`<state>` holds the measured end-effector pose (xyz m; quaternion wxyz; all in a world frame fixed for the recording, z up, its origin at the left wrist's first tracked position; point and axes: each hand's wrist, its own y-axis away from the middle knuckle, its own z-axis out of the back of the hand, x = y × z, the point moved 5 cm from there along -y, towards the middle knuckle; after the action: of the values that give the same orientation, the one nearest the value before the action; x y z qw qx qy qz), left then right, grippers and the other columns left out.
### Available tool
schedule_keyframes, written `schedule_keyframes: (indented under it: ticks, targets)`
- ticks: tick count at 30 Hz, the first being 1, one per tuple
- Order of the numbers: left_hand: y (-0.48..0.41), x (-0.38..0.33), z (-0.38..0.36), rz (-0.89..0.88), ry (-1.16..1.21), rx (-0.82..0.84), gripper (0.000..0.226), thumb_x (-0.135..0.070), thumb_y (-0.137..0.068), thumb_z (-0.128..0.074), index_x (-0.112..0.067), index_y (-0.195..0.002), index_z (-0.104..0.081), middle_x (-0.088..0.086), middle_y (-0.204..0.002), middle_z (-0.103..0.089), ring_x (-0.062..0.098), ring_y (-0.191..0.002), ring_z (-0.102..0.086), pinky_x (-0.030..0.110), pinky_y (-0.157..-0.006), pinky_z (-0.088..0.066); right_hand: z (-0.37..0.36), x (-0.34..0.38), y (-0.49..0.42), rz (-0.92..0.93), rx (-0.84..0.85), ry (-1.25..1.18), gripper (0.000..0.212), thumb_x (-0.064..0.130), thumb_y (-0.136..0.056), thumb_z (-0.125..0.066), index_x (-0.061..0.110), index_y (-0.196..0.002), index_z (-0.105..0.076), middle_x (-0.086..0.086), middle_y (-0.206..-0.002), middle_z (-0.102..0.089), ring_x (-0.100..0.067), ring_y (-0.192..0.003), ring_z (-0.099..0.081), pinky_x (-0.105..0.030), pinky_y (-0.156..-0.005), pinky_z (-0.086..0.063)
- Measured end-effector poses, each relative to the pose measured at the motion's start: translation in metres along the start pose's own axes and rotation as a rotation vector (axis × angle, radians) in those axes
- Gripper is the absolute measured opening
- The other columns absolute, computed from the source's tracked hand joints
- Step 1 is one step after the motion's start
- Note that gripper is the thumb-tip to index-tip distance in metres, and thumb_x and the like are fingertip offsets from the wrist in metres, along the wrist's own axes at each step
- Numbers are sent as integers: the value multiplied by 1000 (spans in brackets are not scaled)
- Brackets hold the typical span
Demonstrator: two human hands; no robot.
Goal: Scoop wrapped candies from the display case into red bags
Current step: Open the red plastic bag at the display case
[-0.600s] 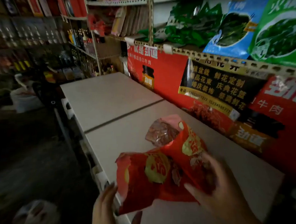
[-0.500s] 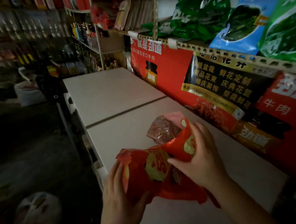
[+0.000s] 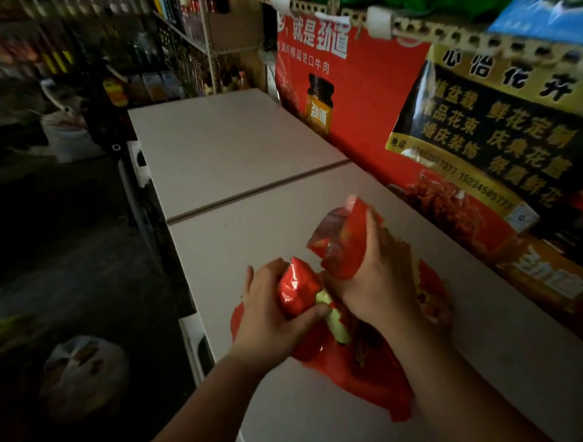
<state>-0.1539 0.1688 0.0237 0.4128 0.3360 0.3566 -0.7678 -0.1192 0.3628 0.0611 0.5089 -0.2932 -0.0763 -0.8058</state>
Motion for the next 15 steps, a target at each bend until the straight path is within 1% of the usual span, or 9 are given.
schedule_keyframes:
  ticks: [2,4,5,7,9,11,12,14,15]
  targets:
    - [-3,-5,-10,25,111,-1,51,-77,-78,-68,-50,-118,-50,-29,-114,-55,-1,-111,-57,49,-96,-53,-11,-10,-3,-44,57,49,112,61,-72,-82,30,-160,-20,-9,-143,-59,-32,-131,-58,-46,-106,-46]
    - [-4,-11,-20,75,218,-23,41,-69,-84,-68,-38,-110,-63,-15,-102,-68,9,-94,-69,45,-82,-58,-19,-17,-8,-11,68,86,71,42,-82,-81,22,-143,-53,-7,-125,-70,-31,-118,-66,-40,-99,-51]
    - [-4,-12,-24,126,259,-44,33,-62,-87,-67,-33,-102,-68,-10,-94,-73,12,-87,-72,46,-76,-60,-21,-20,-9,1,56,59,55,33,-84,-80,18,-133,-61,-9,-120,-72,-32,-115,-67,-41,-99,-52]
    - [-1,-9,-33,245,346,-80,18,-47,-94,-66,-31,-90,-71,-6,-81,-76,15,-75,-75,40,-64,-61,-22,-28,-7,18,19,-44,43,22,-85,-77,14,-126,-65,-11,-117,-72,-35,-114,-66,-47,-98,-53]
    - [2,-7,-36,354,396,-117,17,-29,-100,-62,-33,-85,-70,-5,-77,-76,16,-72,-75,30,-58,-60,-18,-31,2,25,-25,-163,41,40,-88,-72,23,-123,-62,-4,-113,-71,-28,-108,-68,-43,-93,-56]
    - [0,-6,-34,394,408,-152,23,-18,-101,-57,-33,-85,-63,-1,-82,-74,20,-78,-74,37,-65,-62,-11,-27,12,44,-65,-240,51,79,-81,-60,34,-106,-57,10,-94,-68,-7,-86,-67,-23,-75,-56]
    - [-2,-11,-32,381,420,-161,27,-13,-101,-53,-34,-86,-57,3,-85,-72,24,-80,-73,44,-67,-62,-5,-22,16,82,-106,-256,59,88,-76,-56,32,-94,-55,13,-81,-63,-1,-73,-61,-15,-64,-50]
    - [-4,-28,-30,326,514,-153,26,-6,-98,-46,-31,-90,-48,19,-85,-65,35,-72,-67,55,-59,-55,8,-7,23,151,-184,-307,59,83,-77,-62,26,-74,-48,11,-61,-51,-6,-55,-52,-18,-51,-42]
    - [-4,-38,-30,306,591,-146,23,-5,-95,-44,-29,-93,-45,22,-82,-62,35,-66,-63,53,-55,-51,14,1,28,182,-213,-335,56,75,-80,-67,25,-68,-44,11,-56,-47,-7,-50,-48,-22,-49,-41]
